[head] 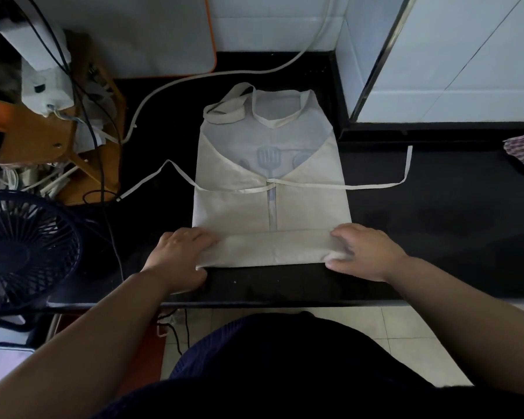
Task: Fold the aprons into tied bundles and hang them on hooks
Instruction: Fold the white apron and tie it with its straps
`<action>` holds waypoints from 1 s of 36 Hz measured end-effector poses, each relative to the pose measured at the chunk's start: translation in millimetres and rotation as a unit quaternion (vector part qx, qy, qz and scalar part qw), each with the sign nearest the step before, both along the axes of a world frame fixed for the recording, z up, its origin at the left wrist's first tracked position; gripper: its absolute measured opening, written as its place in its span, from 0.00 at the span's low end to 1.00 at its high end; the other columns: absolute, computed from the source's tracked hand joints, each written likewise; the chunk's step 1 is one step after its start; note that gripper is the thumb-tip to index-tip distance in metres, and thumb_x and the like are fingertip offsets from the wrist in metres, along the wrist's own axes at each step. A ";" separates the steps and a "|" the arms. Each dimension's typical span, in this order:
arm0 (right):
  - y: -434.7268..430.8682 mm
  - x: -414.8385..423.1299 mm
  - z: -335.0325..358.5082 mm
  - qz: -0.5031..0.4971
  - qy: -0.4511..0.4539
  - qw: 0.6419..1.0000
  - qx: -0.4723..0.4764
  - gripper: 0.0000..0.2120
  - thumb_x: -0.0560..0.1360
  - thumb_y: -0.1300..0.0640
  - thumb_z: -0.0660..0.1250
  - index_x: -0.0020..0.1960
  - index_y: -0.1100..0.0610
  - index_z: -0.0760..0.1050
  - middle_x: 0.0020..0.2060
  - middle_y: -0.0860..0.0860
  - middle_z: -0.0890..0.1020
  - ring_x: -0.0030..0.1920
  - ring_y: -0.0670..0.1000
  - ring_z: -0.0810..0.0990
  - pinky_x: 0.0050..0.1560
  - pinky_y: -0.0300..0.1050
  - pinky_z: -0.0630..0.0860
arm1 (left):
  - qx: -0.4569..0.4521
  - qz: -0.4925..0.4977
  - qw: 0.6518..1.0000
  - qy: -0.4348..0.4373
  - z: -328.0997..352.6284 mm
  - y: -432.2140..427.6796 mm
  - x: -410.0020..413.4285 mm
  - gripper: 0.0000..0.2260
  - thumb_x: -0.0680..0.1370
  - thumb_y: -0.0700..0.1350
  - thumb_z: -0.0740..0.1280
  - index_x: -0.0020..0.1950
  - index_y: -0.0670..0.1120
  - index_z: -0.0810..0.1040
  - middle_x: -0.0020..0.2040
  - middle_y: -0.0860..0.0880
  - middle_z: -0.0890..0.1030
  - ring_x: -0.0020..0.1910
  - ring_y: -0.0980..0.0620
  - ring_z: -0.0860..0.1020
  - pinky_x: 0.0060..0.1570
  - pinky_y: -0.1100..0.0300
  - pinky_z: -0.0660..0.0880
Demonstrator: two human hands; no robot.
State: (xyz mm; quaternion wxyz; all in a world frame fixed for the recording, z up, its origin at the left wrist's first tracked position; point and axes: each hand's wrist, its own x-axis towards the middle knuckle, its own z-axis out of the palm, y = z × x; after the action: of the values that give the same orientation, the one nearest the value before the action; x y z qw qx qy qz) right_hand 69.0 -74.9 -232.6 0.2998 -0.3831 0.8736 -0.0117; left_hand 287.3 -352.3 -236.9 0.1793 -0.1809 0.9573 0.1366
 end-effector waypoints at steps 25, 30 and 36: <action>-16.4 -11.5 -4.4 -0.327 -0.037 0.943 -0.041 0.11 0.79 0.50 0.59 0.52 0.58 0.69 0.50 0.54 0.77 0.52 0.57 0.75 0.57 0.53 0.72 | 0.160 0.381 0.903 0.121 -17.4 -11.2 -30.4 0.09 0.77 0.51 0.67 0.49 0.46 0.78 0.43 0.50 0.79 0.45 0.48 0.76 0.43 0.58 0.68; -29.4 -4.8 -2.2 -0.385 0.012 0.923 -0.025 0.21 0.76 0.52 0.64 0.65 0.56 0.62 0.53 0.54 0.76 0.59 0.60 0.75 0.61 0.53 0.66 | 0.107 0.377 0.912 0.123 -15.2 -7.6 -33.8 0.12 0.76 0.53 0.68 0.50 0.46 0.75 0.44 0.49 0.78 0.49 0.44 0.77 0.45 0.55 0.73; -31.1 -0.3 -6.4 -0.093 0.118 0.989 0.014 0.13 0.77 0.59 0.58 0.60 0.51 0.72 0.67 0.50 0.69 0.63 0.55 0.68 0.62 0.49 0.61 | 0.024 0.150 0.970 0.189 -22.9 -11.0 -26.9 0.13 0.77 0.47 0.62 0.57 0.46 0.81 0.58 0.42 0.77 0.56 0.37 0.75 0.53 0.47 0.72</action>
State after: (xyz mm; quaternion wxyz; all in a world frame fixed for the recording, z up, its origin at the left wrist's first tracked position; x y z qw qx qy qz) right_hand 68.7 -106.0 -239.0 0.1976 -0.2949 0.9347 0.0176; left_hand 260.4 -363.3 -259.8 -0.0229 -0.2888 0.9322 0.2169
